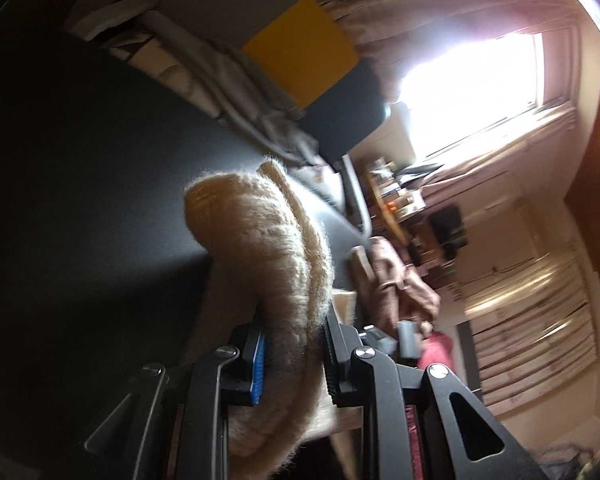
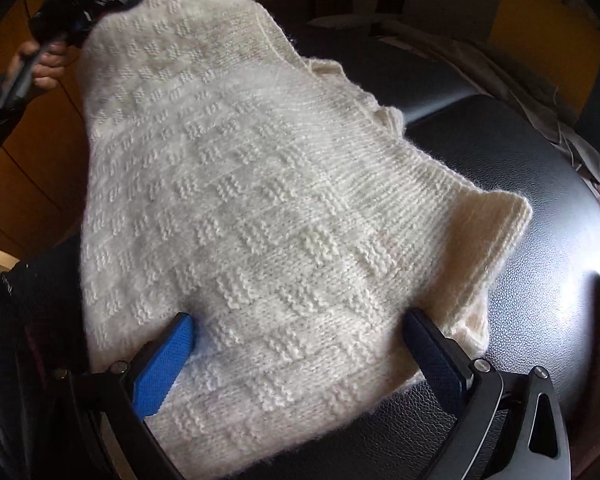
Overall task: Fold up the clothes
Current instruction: 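Grasp the sweater's folded end with the left tool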
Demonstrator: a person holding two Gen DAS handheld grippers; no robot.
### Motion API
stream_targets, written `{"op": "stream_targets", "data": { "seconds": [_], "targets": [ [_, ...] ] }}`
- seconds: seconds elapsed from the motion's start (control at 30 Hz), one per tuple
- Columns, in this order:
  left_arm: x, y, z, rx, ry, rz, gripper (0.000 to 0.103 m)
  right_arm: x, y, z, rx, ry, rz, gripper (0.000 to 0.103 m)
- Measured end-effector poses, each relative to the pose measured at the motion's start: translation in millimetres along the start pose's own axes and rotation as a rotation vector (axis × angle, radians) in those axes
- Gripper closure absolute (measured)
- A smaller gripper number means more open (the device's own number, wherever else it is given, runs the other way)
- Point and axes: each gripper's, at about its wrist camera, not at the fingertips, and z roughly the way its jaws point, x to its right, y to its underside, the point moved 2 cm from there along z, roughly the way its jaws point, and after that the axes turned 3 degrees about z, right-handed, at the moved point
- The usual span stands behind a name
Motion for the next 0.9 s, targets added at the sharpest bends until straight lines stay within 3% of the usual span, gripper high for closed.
{"op": "stream_targets", "data": {
  "seconds": [0.13,0.2,0.23,0.3,0.37,0.43,0.53,0.6,0.67,0.7,0.83,0.9],
  "targets": [
    [45.4,1.0,16.9,0.017,0.055,0.001,0.082,1.2,10.1,-3.9,0.042,0.001,0.02,0.0],
    [68.2,3.2,28.2,0.02,0.09,0.004,0.089,-1.4,15.0,-4.6,0.058,0.001,0.026,0.0],
    [80.7,4.0,35.2,0.019,0.114,0.009,0.101,-2.7,17.5,-4.9,0.066,0.001,0.029,0.0],
    [108.1,6.0,52.2,0.018,0.133,0.037,0.103,-5.4,22.4,-5.6,0.082,0.001,0.034,0.0],
    [130.9,8.9,74.4,0.0,0.06,0.115,0.103,-8.0,27.3,-6.3,0.098,0.0,0.04,0.0],
    [137.5,8.9,94.7,-0.037,0.035,0.132,0.103,-10.6,32.3,-6.9,0.114,0.0,0.046,0.0],
    [131.0,9.7,97.4,-0.053,-0.124,0.209,0.103,-14.5,39.7,-8.0,0.138,-0.001,0.055,0.0],
    [120.9,14.9,93.2,-0.09,-0.207,0.242,0.096,-17.3,43.5,-8.4,0.153,-0.001,0.059,0.0],
    [116.1,26.4,91.7,-0.128,-0.294,0.305,0.079,-18.4,42.8,-8.8,0.157,-0.002,0.056,0.0],
    [113.9,32.7,91.2,-0.153,-0.327,0.336,0.078,-17.4,46.1,-10.1,0.16,-0.003,0.058,0.0],
    [113.2,65.0,104.6,-0.285,-0.402,0.458,0.058,-13.2,51.8,-11.0,0.172,-0.004,0.065,0.0],
    [122.3,83.7,121.3,-0.335,-0.452,0.55,0.037,-12.0,46.3,-10.3,0.173,0.0,0.07,0.0]
  ]
}}
